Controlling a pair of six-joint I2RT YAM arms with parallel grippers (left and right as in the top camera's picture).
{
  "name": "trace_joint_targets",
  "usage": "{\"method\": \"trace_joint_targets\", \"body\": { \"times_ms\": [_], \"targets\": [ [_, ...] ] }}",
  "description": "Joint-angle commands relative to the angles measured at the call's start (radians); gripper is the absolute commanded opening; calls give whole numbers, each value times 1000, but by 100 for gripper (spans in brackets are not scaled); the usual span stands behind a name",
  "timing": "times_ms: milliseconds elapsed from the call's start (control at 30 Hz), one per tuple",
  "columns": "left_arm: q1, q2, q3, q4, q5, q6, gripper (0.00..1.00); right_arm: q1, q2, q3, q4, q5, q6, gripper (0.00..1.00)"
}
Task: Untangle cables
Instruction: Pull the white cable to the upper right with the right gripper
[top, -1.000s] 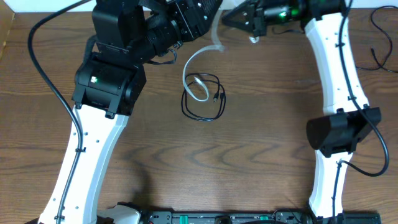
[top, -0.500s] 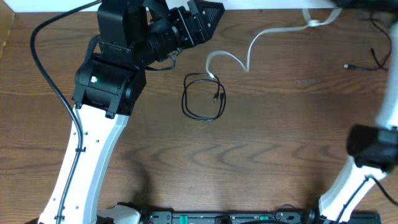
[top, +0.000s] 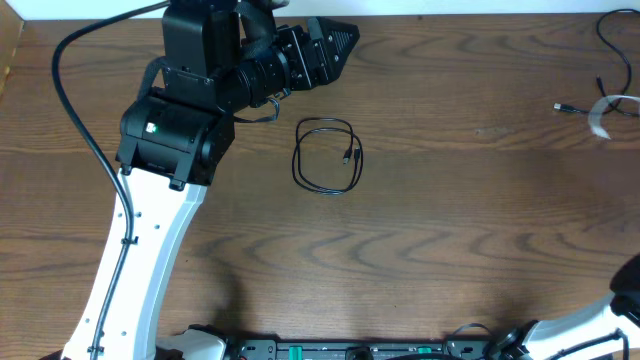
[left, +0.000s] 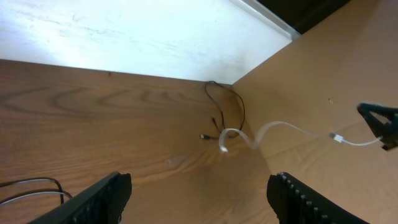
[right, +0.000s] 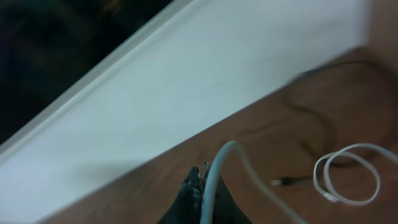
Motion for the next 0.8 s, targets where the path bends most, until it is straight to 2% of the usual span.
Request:
{"method": "trace_joint_targets", "body": {
  "times_ms": [0,300,633,667,700,733,767],
  "targets": [
    [2,-5,-3,0,-10,28,75,-60,-25,6,13,84,53,1],
    [1,-5,-3,-6,-10,28,75,-69,63,6,76,218,71,1],
    [1,-5,-5,-34,-10,28,75,-45,224,6,-22,255,71,1],
    [1,-5,-5,-34,-10,28,75,-44,234,6,-32,255,70,10],
    [1,-5,-5,-34,-10,28,75,-42,244,6,-44,255,70,27],
    [1,-5,-5,-34,-10,28,75,-42,253,6,-57,252,68,52],
    [1,-5,-5,-34,-10,28,75,-42,261,6,-67,249,66,72]
  ]
}}
